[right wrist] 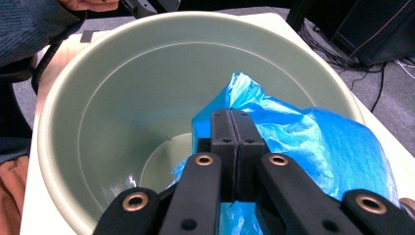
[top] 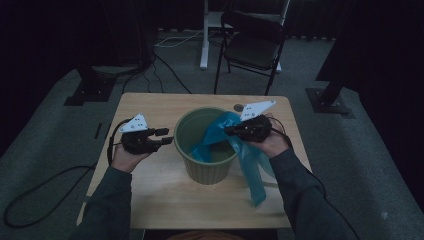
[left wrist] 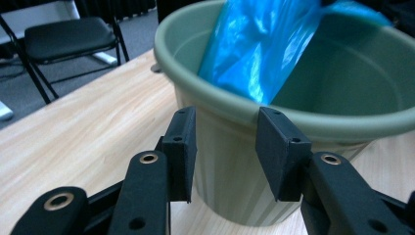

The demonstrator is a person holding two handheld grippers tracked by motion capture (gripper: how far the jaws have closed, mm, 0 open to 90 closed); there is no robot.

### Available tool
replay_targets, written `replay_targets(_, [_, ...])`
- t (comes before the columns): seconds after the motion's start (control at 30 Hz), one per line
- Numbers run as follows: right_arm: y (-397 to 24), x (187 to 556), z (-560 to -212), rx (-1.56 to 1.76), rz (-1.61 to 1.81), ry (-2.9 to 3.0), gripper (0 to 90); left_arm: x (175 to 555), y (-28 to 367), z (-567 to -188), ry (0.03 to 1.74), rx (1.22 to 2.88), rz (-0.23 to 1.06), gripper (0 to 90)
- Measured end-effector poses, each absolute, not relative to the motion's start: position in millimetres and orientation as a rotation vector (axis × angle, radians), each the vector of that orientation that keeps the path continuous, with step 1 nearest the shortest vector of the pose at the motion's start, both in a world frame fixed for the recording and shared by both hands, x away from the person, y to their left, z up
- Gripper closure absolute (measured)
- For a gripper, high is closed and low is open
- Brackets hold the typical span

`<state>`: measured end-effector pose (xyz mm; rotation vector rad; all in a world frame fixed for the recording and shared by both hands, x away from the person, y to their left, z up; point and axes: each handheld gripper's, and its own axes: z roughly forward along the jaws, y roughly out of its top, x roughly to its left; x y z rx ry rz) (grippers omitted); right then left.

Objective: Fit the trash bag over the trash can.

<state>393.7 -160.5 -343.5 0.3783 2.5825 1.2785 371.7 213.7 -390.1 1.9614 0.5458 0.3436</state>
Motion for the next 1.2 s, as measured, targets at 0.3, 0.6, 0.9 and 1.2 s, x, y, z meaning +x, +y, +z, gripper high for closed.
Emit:
replay_targets(0.3, [-157, 393, -341, 0.350, 1.295, 2.583, 89.9, 371, 201, -373, 0.487, 1.973, 0.336, 58.1])
replay_targets(0.6, [-157, 394, -340, 0.341, 1.304, 2.585, 90.0, 376, 173, -362, 0.419, 2.011, 0.316, 56.5])
replay_targets(0.9, [-155, 393, -337, 0.317, 1.339, 2.586, 89.9, 382, 140, -351, 0.353, 2.088, 0.318, 56.2])
replay_targets(1.2, [-155, 392, -332, 0.293, 1.372, 2.584, 89.9, 387, 115, -347, 0.318, 2.126, 0.325, 56.2])
